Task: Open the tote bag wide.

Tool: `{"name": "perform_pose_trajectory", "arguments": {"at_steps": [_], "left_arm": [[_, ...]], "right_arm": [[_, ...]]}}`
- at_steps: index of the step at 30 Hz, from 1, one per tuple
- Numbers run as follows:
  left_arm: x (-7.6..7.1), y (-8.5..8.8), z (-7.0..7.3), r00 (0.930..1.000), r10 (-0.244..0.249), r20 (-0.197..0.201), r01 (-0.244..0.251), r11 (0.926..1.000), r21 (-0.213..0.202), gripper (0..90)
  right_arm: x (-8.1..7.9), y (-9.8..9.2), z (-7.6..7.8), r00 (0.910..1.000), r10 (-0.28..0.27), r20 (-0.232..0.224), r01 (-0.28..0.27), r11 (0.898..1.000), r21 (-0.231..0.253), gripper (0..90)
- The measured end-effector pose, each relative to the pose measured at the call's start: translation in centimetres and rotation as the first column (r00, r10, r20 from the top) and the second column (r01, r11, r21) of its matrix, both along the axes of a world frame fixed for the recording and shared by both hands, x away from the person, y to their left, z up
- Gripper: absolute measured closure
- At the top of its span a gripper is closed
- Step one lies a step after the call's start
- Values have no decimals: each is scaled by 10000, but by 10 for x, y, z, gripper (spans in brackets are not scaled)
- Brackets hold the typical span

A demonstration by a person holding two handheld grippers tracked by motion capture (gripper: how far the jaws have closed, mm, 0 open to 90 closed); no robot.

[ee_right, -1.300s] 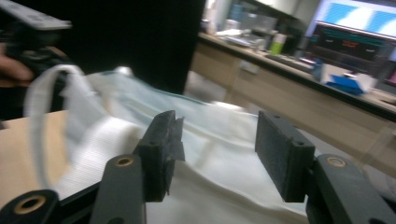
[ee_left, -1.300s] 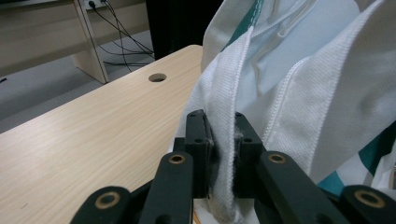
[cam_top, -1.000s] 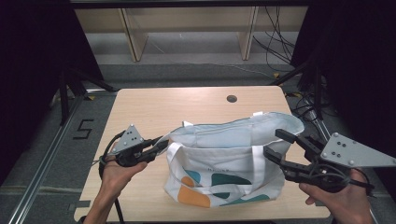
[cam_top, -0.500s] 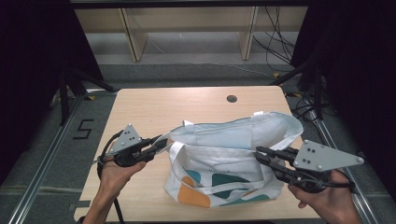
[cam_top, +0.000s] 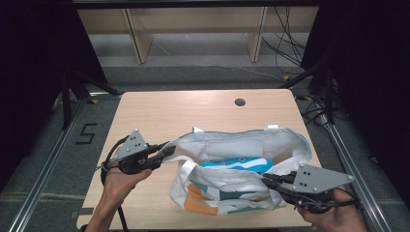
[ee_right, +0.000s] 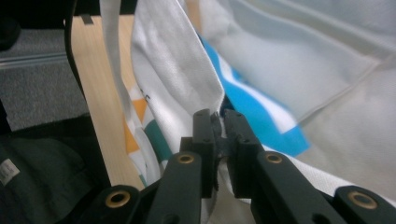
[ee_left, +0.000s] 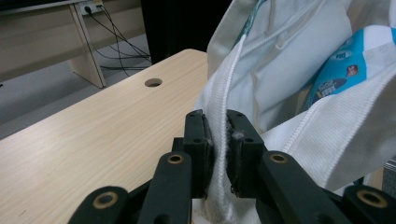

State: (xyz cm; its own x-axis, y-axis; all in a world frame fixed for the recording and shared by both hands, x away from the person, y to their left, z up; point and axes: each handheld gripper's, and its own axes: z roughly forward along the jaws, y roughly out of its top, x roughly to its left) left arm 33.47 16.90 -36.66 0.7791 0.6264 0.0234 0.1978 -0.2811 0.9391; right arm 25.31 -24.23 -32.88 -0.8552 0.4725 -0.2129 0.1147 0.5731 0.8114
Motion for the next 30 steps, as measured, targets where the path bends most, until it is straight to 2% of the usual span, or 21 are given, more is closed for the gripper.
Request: {"name": "perform_pose_trajectory", "arguments": {"at_steps": [3,4,7,9,12,14,15,16,17,18,19,20,21,22,23,24,25,27,28,29,30], "left_arm": [[1,-1,-2,9997,-33,-231,33,10000,-8,757],[1,0,-1,9999,-69,-93,70,10000,30,735],[-5,-4,3,10000,-95,14,94,9975,700,746],[-6,-10,-3,10000,-61,-61,67,9943,1067,771],[-2,-18,-27,9973,-323,-654,440,9816,1858,798],[2,-19,-47,9926,-262,-1183,499,9781,2021,813],[6,-18,-56,9911,-376,-1280,651,9738,2177,816],[9,-19,-64,9901,-221,-1388,548,9703,2358,821],[11,-20,-73,9866,-88,-1632,509,9654,2556,828],[15,-21,-82,9822,-177,-1869,642,9671,2460,829],[18,-24,-91,9783,-328,-2047,849,9641,2514,830],[19,-27,-97,9735,-202,-2278,800,9633,2562,831],[20,-33,-108,9681,-288,-2488,1013,9536,2835,831],[21,-39,-116,9623,-349,-2696,1142,9519,2845,830],[21,-45,-123,9595,-309,-2801,1126,9532,2806,831],[22,-49,-128,9587,-294,-2829,1150,9497,2912,832],[24,-51,-128,9594,-300,-2806,1193,9441,3072,832],[26,-51,-128,9595,-235,-2807,1106,9480,2984,831],[26,-51,-128,9597,-200,-2803,1051,9506,2922,831],[25,-50,-129,9604,-211,-2780,1037,9526,2859,831],[24,-50,-129,9601,-180,-2790,1003,9537,2834,831]], "right_arm": [[5,4,-9,9999,-18,-100,18,10000,-64,840],[7,6,-12,9998,14,-203,-17,9999,-131,840],[14,14,-27,9993,77,-356,-98,9981,-613,841],[18,23,-45,9960,6,-892,-99,9945,-1041,842],[23,25,-60,9916,-123,-1288,-28,9932,-1160,843],[25,22,-68,9883,2,-1526,-172,9938,-1101,843],[26,20,-73,9877,-3,-1565,-162,9944,-1045,844],[26,19,-78,9840,-52,-1782,-131,9948,-1014,845],[26,19,-83,9795,-184,-2006,-62,9926,-1213,845],[27,19,-91,9797,-216,-1992,-59,9906,-1368,845],[28,20,-99,9757,-304,-2171,-29,9885,-1514,845],[29,22,-108,9723,-461,-2293,101,9877,-1558,845],[30,21,-111,9671,-497,-2496,50,9843,-1766,845],[32,21,-119,9656,-536,-2543,104,9857,-1684,846],[34,20,-123,9640,-580,-2596,140,9856,-1682,846],[36,18,-126,9651,-414,-2587,-34,9854,-1704,847],[36,17,-129,9589,-619,-2769,154,9858,-1671,847],[37,15,-136,9500,-675,-3049,170,9861,-1652,844],[37,14,-137,9535,-611,-2950,132,9867,-1619,836],[37,11,-135,9532,-594,-2965,145,9884,-1514,815],[36,9,-130,9488,-545,-3111,162,9921,-1243,775]]}}
